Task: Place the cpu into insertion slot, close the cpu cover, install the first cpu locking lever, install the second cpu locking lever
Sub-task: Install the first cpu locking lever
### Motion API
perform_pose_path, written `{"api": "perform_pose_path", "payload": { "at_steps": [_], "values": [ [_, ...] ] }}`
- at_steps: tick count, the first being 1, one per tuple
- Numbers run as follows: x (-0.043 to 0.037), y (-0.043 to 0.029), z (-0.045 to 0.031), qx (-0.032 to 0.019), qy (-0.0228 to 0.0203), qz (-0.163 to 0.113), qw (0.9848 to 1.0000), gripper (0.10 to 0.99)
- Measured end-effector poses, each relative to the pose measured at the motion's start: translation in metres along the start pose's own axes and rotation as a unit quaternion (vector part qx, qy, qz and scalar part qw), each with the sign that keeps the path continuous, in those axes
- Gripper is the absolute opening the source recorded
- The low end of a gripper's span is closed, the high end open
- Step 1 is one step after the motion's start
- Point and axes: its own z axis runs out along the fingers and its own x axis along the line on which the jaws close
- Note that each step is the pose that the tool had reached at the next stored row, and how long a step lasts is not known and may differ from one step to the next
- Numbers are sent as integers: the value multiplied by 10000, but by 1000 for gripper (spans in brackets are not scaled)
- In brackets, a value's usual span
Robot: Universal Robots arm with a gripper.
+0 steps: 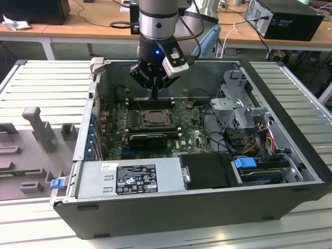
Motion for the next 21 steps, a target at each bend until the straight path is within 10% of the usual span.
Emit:
{"api": "perform_pose_path", "payload": {
  "at_steps": [2,6,16,21],
  "values": [
    [33,-1,2,-27,-1,-12,10000,106],
    [153,-6,6,-355,7,-12,9994,106],
    [602,-25,133,-370,8,-55,9993,106],
    [688,-6,186,-372,19,-256,9990,106]
  ]
}}
